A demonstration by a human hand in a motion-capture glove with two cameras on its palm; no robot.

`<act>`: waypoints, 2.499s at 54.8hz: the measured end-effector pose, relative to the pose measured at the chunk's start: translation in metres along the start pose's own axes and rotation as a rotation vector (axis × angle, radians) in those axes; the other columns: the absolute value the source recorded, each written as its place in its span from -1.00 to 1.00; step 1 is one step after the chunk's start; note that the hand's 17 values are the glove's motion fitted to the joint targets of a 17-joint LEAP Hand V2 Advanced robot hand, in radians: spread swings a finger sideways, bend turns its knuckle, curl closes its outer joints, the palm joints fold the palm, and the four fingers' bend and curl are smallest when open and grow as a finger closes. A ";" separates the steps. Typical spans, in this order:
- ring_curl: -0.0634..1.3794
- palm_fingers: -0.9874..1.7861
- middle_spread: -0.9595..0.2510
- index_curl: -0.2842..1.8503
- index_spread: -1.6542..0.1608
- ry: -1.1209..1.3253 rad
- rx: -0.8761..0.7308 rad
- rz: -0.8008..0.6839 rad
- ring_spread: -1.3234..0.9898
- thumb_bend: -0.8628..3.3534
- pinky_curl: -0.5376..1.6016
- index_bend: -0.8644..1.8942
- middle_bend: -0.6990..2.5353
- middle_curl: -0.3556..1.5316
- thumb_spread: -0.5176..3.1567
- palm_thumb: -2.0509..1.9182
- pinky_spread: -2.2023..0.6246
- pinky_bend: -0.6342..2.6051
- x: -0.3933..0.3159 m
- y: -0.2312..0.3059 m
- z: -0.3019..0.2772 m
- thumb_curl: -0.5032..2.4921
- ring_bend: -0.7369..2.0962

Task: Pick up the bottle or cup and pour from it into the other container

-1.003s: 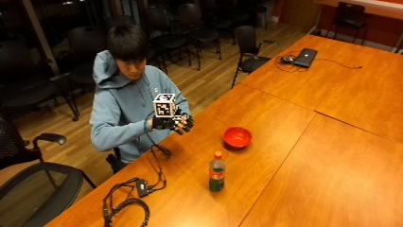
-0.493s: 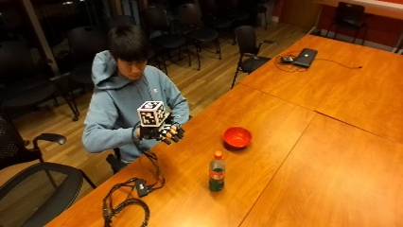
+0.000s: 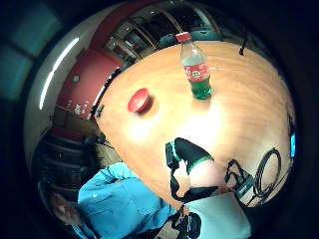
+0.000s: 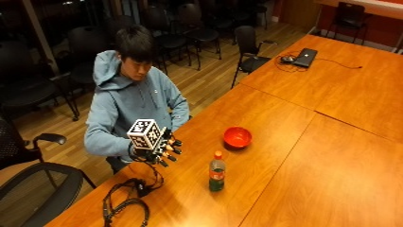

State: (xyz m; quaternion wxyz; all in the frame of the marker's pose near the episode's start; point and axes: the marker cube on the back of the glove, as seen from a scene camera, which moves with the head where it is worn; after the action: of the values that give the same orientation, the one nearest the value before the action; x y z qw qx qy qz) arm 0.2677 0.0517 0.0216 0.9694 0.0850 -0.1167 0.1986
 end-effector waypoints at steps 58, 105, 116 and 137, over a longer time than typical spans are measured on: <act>-0.50 -0.24 0.66 -0.58 0.46 -0.860 0.029 0.043 0.26 -0.60 -0.22 -0.28 -0.44 -0.27 -0.23 0.35 0.76 -0.09 -0.021 -0.168 0.131 -0.40 -0.09; -0.38 0.57 0.56 -0.34 0.74 -1.075 0.186 0.067 0.03 -0.61 -0.22 -0.24 -0.41 -0.16 -0.50 0.57 0.49 -0.28 -0.122 -0.209 0.160 -0.27 -0.16; -0.36 0.58 0.55 -0.32 0.75 -0.811 0.011 -0.094 0.03 -0.61 -0.20 -0.24 -0.42 -0.14 -0.52 0.57 0.49 -0.28 -0.171 -0.203 0.141 -0.25 -0.16; -0.32 0.60 0.54 -0.30 0.76 0.091 -0.304 -0.261 0.02 -0.61 -0.17 -0.24 -0.42 -0.11 -0.55 0.56 0.47 -0.28 -0.245 -0.244 0.080 -0.23 -0.16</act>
State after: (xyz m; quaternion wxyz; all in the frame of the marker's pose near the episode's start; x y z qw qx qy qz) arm 0.1318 -0.2758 0.0051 0.9928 -0.0571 -0.0893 0.0550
